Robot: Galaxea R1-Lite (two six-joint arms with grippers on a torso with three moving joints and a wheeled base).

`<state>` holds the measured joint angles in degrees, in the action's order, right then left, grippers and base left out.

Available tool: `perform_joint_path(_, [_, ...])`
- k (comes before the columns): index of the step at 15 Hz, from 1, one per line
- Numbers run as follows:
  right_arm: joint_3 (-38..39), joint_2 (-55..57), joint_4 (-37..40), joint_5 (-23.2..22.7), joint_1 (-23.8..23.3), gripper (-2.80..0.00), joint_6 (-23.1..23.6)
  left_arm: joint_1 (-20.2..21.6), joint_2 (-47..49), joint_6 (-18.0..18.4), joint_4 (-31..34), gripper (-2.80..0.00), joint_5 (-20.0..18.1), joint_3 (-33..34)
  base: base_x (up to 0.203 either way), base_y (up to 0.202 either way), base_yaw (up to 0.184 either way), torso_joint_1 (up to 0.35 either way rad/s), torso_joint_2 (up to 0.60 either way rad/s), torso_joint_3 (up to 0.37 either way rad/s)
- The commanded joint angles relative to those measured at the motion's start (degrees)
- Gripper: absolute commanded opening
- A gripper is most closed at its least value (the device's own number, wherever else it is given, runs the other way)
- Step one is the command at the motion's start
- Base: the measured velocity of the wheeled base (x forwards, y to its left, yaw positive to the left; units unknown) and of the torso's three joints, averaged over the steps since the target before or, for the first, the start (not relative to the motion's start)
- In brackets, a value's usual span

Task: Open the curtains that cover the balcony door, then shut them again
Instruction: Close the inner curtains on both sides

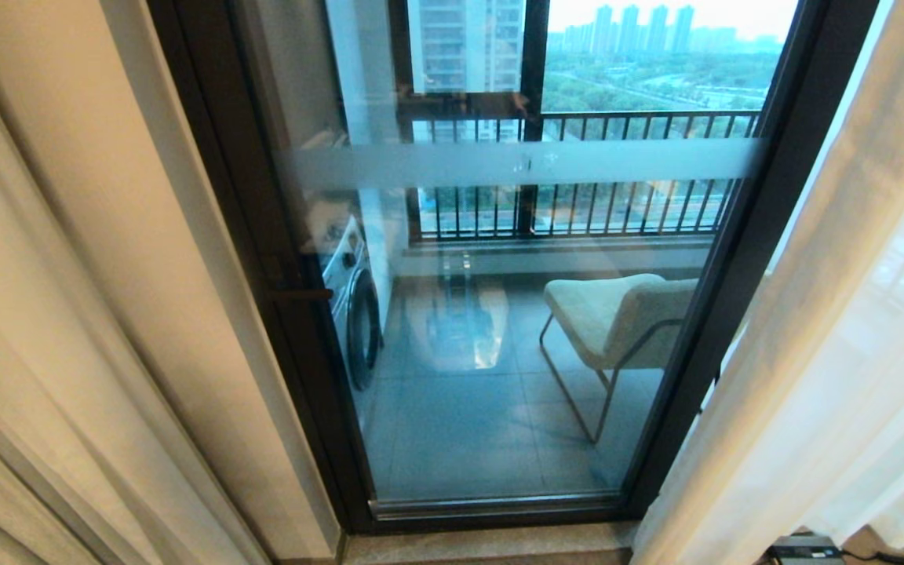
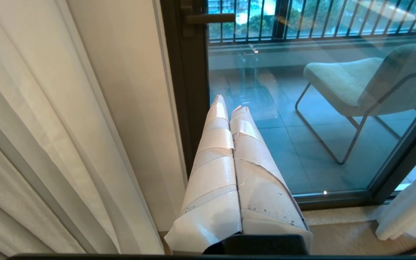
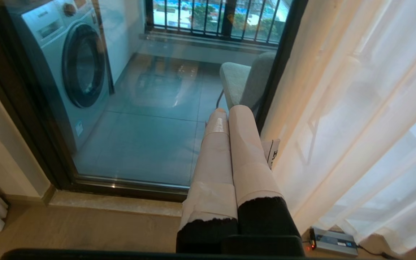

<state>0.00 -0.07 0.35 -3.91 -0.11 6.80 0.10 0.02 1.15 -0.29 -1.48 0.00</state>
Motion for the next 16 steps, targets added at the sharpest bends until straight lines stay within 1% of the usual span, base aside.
perform_joint_path(1, [0.0, 0.1, 0.0, 0.0, 0.1, -2.8, 0.1, 0.1, 0.0, 0.0, -0.1, -2.8, -0.1, 0.0, 0.0, 0.0, 0.0, 0.0, 0.0, 0.0])
perform_joint_path(7, [0.0, 0.1, 0.0, 0.0, 0.1, -2.8, 0.2, 0.1, 0.0, 0.0, -0.1, -2.8, 0.0, 0.0, 0.009, 0.0, 0.0, 0.0, 0.0, 0.001])
perform_joint_path(14, [0.0, 0.1, 0.0, 0.0, 0.1, -2.8, 0.1, 0.1, 0.0, 0.1, -0.1, -2.8, 0.0, 0.0, 0.187, 0.0, 0.0, 0.008, 0.0, 0.001])
perform_joint_path(16, [0.0, 0.1, 0.0, 0.0, 0.1, -2.8, 0.0, 0.1, 0.0, 0.1, -0.1, -2.8, 0.0, 0.0, 0.137, 0.0, -0.001, -0.006, 0.01, 0.003])
